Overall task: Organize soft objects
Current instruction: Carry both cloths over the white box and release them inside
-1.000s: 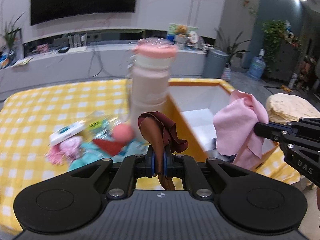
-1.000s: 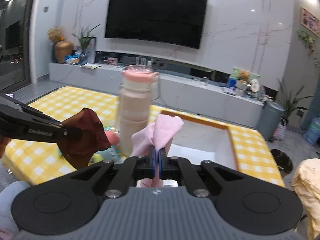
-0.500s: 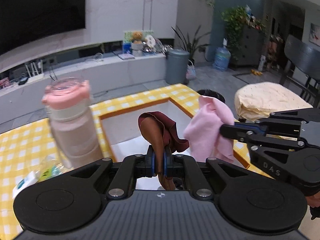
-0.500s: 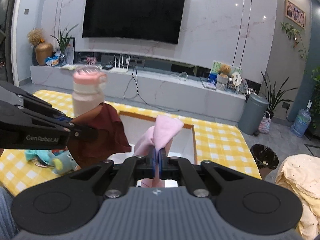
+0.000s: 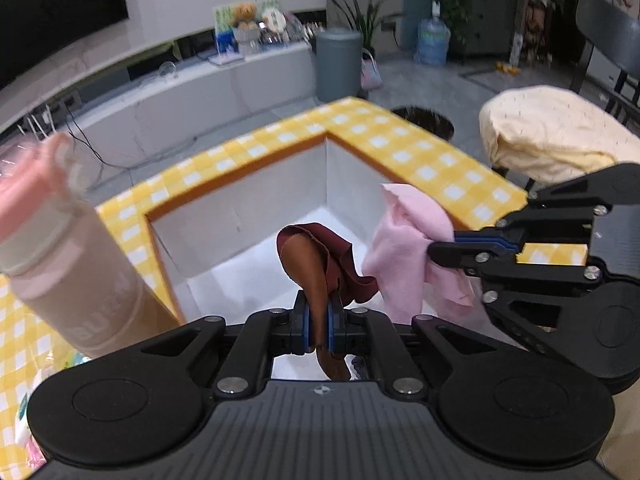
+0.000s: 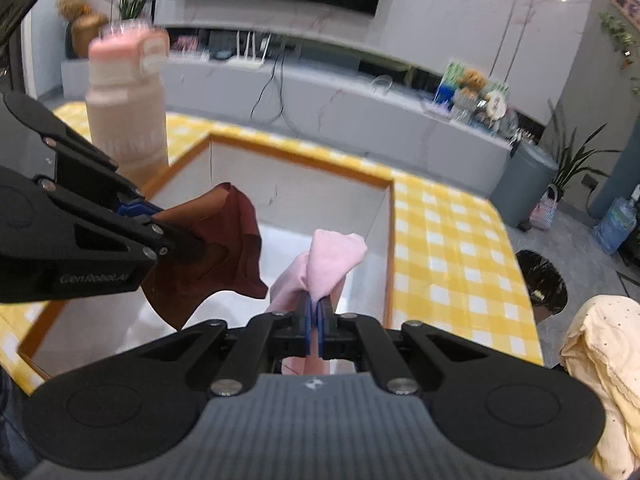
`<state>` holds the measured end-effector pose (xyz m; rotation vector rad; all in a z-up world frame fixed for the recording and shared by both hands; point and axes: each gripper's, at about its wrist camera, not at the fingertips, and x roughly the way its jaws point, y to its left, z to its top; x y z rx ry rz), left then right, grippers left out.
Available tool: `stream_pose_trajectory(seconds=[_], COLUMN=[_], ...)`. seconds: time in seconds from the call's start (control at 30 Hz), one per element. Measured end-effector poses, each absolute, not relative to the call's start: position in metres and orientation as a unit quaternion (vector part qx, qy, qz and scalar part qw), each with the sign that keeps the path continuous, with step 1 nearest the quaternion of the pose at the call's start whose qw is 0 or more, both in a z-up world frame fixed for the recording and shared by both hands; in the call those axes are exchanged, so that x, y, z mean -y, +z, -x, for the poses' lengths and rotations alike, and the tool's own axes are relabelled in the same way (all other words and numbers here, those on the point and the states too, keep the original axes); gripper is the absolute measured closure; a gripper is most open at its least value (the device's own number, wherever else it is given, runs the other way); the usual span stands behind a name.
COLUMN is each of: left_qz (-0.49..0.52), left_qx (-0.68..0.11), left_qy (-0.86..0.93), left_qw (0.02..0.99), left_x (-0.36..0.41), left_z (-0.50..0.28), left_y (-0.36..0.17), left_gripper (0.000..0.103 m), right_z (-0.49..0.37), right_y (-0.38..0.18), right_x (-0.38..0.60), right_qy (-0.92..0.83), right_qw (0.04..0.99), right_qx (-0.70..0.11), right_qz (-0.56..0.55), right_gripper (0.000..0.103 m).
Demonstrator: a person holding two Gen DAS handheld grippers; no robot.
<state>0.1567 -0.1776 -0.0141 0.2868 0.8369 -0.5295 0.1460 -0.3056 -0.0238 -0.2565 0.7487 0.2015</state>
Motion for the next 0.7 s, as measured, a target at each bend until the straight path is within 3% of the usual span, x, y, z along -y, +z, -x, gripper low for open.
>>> stream_pose_trajectory(seconds=[0.57,0.7], left_qz=[-0.186,-0.189], left_qx=[-0.425,-0.423], left_qy=[-0.241,-0.235], left_qw=[0.852,0.854], left_x=[0.191,0.191], left_z=[-0.170,-0.171], left_y=[-0.048,-0.049], left_gripper=[0.091,0.081], right_z=[-0.166,-0.164], right_y=[-0.055,-0.055], right_x=[0.298,0.296], right_qy=[0.101,0.104], right_qw=[0.889,0.889], right_qx=[-0.417,-0.413], right_qz=[0.160,0.166], right_gripper=[0.102,0.101])
